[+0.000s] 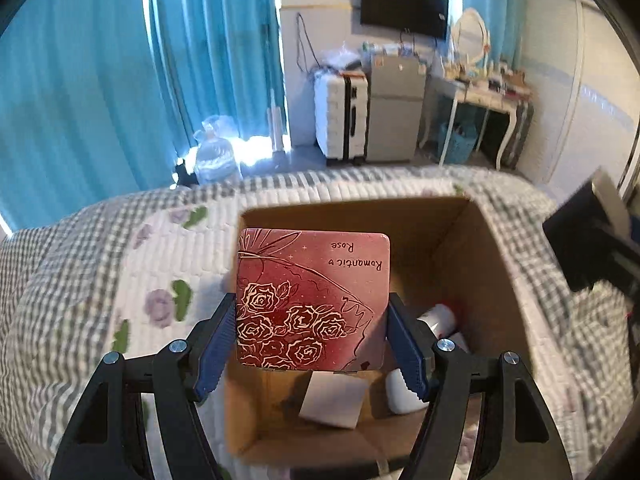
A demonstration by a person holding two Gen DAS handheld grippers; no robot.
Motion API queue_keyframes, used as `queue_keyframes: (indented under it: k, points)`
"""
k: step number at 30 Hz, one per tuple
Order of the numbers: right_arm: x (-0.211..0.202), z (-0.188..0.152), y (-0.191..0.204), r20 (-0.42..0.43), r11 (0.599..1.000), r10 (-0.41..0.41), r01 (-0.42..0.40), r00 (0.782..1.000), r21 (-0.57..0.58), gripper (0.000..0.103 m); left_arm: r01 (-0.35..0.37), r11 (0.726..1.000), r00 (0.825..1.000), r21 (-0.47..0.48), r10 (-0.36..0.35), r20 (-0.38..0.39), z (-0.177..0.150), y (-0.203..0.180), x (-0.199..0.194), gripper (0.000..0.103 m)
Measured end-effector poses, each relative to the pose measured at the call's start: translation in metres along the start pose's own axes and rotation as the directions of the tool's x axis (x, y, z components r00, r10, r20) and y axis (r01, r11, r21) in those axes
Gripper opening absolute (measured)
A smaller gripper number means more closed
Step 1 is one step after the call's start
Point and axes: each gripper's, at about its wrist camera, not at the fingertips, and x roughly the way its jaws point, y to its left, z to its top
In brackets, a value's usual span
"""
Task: Organize rigid objects
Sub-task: 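Lower the rose card box in with the left tool while the right tool drops the black charger, then grasp the white hair dryer with the right tool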
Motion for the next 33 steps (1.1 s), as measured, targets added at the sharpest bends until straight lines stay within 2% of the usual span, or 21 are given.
queue_keyframes:
  k: [5,7,9,11,18,21,24,28,29,30,31,33]
  points:
    - [0.034,-0.016,-0.01,-0.037,1.0,-0.011,0.01,0.999,-0.016,0.067,0.012,1.0,1.0,0.028,-0.012,-0.019,-0.012,-0.002,0.026,0.072]
    - [0.04,-0.023,-0.013,-0.04,1.0,-0.011,0.01,0.999,-0.022,0.067,0.007,0.999,1.0,0.037,-0.008,0.008,-0.012,-0.001,0.027,0.075]
    - [0.044,-0.028,-0.015,-0.048,1.0,-0.008,0.007,0.999,-0.017,0.067,-0.008,1.0,0.998,0.012,0.008,0.06,-0.013,0.003,0.021,0.095]
    - [0.046,-0.029,-0.018,-0.054,1.0,-0.003,0.002,0.999,-0.005,0.067,0.025,0.999,0.996,-0.024,-0.023,0.089,-0.012,0.008,0.014,0.101]
    - [0.052,-0.026,-0.006,-0.056,1.0,0.014,-0.015,0.998,-0.021,0.067,0.015,1.0,0.993,-0.022,-0.013,0.117,-0.009,0.02,-0.014,0.102]
    - [0.067,-0.02,0.005,-0.063,0.999,0.028,-0.029,0.998,-0.027,0.067,0.004,1.0,0.991,-0.015,-0.002,0.134,-0.011,0.026,-0.027,0.102]
    - [0.09,-0.015,0.015,-0.082,0.999,0.002,-0.006,0.997,-0.048,0.068,-0.001,1.0,0.99,-0.012,0.003,0.141,-0.012,0.032,-0.032,0.102]
    - [0.11,-0.014,0.014,-0.096,1.0,-0.015,0.017,0.995,0.019,0.068,0.004,1.0,0.99,-0.03,0.0,0.139,-0.015,0.04,-0.036,0.102]
    - [0.107,-0.015,0.015,-0.075,0.999,-0.036,0.038,0.997,0.022,0.072,0.008,0.999,0.99,-0.033,-0.003,0.141,-0.016,0.041,-0.037,0.102]
    - [0.099,-0.015,0.016,-0.047,0.999,-0.051,0.052,0.998,0.016,0.084,0.011,0.999,0.99,-0.036,-0.006,0.143,-0.018,0.042,-0.04,0.102]
    - [0.089,-0.014,0.017,-0.012,0.998,-0.059,0.059,0.998,0.009,0.089,0.013,0.999,0.989,-0.038,-0.007,0.145,-0.02,0.044,-0.044,0.102]
    - [0.073,-0.014,0.017,0.005,0.999,-0.048,0.049,0.999,-0.008,0.091,0.011,0.999,0.989,-0.04,-0.005,0.15,-0.023,0.047,-0.051,0.102]
